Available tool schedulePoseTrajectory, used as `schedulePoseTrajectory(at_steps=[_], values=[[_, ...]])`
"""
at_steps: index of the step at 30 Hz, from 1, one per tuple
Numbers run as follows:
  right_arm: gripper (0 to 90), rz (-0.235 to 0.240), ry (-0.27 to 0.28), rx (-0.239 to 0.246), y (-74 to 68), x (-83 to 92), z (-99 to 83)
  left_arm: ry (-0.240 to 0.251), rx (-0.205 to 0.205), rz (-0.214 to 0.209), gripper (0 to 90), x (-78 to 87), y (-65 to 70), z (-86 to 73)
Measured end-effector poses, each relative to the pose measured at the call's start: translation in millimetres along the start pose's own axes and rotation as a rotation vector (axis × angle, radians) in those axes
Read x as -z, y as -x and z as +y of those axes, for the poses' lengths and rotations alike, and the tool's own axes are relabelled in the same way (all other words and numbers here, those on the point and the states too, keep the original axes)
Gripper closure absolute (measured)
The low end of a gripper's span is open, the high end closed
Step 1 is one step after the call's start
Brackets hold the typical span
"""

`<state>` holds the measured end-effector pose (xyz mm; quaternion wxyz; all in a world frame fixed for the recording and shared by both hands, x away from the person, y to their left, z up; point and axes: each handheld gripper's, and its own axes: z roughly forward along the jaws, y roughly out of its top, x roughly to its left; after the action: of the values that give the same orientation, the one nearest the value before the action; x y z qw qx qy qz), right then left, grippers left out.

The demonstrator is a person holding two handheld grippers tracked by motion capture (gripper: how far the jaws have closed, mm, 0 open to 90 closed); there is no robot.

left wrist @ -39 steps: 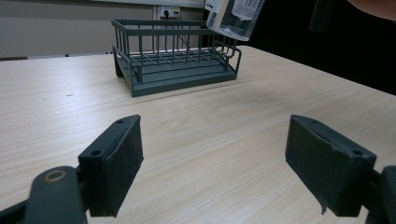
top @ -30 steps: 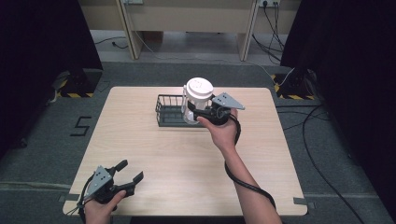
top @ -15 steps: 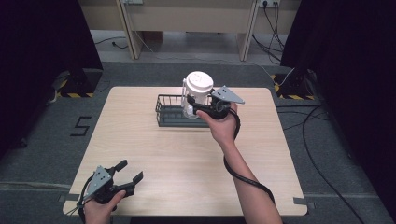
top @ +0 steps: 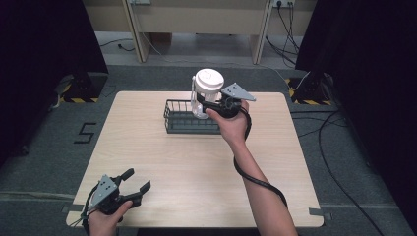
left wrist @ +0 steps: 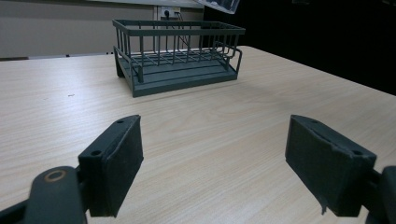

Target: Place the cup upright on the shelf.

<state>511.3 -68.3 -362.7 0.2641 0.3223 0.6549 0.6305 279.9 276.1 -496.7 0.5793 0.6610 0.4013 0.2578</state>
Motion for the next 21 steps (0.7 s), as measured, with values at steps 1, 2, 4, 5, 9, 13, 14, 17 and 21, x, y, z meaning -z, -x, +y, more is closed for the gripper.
schedulePoseTrajectory(at_steps=[1, 2, 4, 5, 9, 13, 14, 17, 21], values=[[17.2, -0.001, -0.001, -0.001, 0.5, -1.3, 0.4, 0.001, 0.001, 0.0, 18.5, 0.0, 0.0, 0.0], [17.2, -0.002, -0.002, -0.001, 1.0, -2.7, 0.6, 0.001, 0.001, 0.0, 18.5, 0.0, -0.1, 0.0], [17.2, -0.007, -0.004, 0.0, 1.9, -5.3, 1.1, 0.001, 0.001, 0.0, 18.5, 0.1, -0.2, 0.0], [17.2, -0.008, -0.004, 0.001, 2.5, -6.7, 1.4, 0.001, 0.001, 0.0, 18.5, 0.1, -0.2, 0.0], [17.2, -0.014, -0.012, -0.003, 4.2, -11.8, 1.8, 0.002, 0.001, 0.0, 18.6, 0.2, -0.4, 0.1], [17.2, -0.023, -0.014, -0.01, 6.3, -16.6, 1.7, 0.002, 0.001, 0.001, 18.5, 0.4, -0.7, 0.1], [17.3, -0.027, -0.016, -0.008, 7.1, -17.7, 1.5, 0.002, 0.001, 0.001, 18.6, 0.5, -0.7, 0.1], [17.2, -0.032, -0.026, -0.01, 8.6, -21.2, 0.4, 0.004, 0.003, 0.001, 18.5, 0.4, -0.7, 0.0], [17.2, -0.043, -0.036, -0.023, 10.7, -26.3, -2.4, 0.003, 0.002, 0.001, 18.5, 0.4, -0.8, 0.1]])
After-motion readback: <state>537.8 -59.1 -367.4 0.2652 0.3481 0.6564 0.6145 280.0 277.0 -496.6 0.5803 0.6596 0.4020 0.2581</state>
